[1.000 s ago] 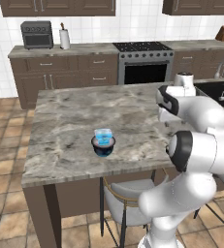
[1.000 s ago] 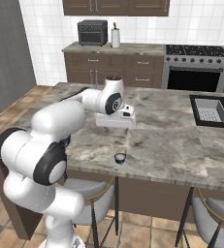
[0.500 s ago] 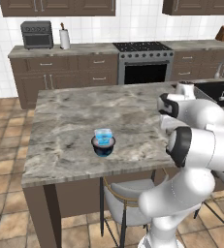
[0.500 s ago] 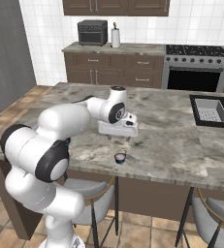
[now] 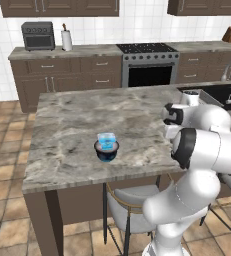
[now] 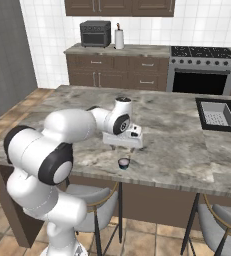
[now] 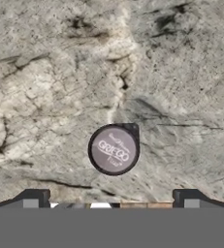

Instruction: Stack the yogurt containers by placing the smaller containers on top of the larger containers.

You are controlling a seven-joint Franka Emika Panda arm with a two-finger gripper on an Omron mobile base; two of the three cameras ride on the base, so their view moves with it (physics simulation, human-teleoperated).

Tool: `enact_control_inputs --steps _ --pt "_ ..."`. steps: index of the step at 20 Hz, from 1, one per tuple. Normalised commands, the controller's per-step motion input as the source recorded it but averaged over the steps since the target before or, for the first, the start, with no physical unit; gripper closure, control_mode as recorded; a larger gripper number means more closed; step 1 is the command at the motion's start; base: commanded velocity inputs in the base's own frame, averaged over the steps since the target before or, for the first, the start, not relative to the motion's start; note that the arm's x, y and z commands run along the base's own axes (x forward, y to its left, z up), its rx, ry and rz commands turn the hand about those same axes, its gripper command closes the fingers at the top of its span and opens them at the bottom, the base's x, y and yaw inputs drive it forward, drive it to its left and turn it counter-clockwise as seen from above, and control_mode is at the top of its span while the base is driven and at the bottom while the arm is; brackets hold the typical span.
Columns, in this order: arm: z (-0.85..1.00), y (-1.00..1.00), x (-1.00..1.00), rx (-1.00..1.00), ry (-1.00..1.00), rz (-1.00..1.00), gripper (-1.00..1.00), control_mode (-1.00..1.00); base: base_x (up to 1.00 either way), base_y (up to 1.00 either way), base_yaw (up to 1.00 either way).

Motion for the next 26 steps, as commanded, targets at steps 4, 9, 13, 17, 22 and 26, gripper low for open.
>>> enact_control_inputs --steps 4,9,13,17,22,26 --pt "-0.22 0.0 0.03 0.01 0.02 0.0 -1.0 -1.0 0.0 0.0 0.0" --pt "-0.23 0.0 0.05 0.01 0.03 0.0 -1.0 -1.0 0.0 0.0 0.0" --pt "-0.26 0.0 0.03 0.01 0.04 0.0 -1.0 -1.0 0.0 0.0 0.0" --pt "-0.23 0.0 0.01 0.01 0.03 0.0 -1.0 -1.0 0.0 0.0 0.0" --pt "-0.21 0.0 0.0 0.01 0.02 0.0 -1.0 -1.0 0.0 0.0 0.0" --pt "-0.2 0.0 0.0 0.02 0.03 0.0 -1.0 -1.0 0.0 0.0 0.0"
